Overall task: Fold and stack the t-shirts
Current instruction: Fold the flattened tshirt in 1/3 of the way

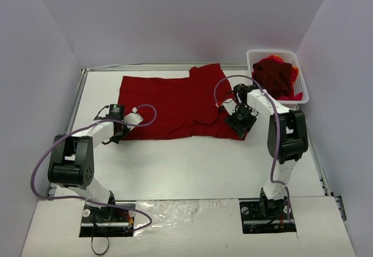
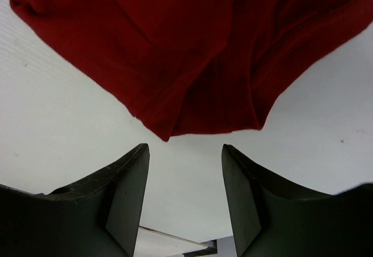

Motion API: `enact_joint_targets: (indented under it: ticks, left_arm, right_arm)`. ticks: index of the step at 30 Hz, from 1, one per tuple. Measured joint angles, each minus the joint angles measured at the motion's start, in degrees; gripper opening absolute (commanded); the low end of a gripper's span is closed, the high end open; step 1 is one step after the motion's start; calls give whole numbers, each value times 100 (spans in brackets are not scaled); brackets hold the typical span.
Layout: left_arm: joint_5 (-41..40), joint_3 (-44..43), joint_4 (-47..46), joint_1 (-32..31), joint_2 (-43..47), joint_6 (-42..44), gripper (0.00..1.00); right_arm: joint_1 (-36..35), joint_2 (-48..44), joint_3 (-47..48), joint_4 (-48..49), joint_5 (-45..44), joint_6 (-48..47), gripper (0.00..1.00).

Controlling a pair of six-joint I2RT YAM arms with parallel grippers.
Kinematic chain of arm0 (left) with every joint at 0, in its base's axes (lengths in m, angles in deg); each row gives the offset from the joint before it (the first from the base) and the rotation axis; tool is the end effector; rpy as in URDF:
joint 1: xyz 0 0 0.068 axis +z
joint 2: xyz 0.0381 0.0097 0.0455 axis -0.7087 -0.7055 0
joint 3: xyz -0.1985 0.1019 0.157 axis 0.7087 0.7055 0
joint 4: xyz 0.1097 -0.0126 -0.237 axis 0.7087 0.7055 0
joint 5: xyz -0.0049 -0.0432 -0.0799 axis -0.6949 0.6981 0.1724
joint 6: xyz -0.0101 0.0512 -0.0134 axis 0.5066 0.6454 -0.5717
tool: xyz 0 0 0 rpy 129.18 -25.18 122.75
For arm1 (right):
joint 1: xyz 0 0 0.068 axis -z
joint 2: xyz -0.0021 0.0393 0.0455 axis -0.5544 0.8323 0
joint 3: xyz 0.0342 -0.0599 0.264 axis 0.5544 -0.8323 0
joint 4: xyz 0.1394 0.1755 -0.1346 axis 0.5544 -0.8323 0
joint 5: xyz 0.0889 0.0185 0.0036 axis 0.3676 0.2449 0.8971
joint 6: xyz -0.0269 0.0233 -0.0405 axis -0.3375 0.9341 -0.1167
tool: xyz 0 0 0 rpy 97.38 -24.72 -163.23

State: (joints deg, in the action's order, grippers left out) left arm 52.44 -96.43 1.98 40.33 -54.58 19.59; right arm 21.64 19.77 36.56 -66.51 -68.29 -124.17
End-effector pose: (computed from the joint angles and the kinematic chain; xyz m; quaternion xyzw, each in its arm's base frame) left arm 0.3012 -0.0241 0.1636 0.3535 0.8989 0.0921 0.2419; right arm 0.3654 0.0819 0.1902 -0.3990 0.9071 0.0303 0.1307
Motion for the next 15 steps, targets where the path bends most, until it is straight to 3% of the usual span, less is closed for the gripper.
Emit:
enact_joint_targets:
  ticks: [15]
  left_arm:
    - [-79, 0, -9, 0, 0, -35, 2]
  right_arm:
    - [-4, 494, 282, 92, 247, -98, 36]
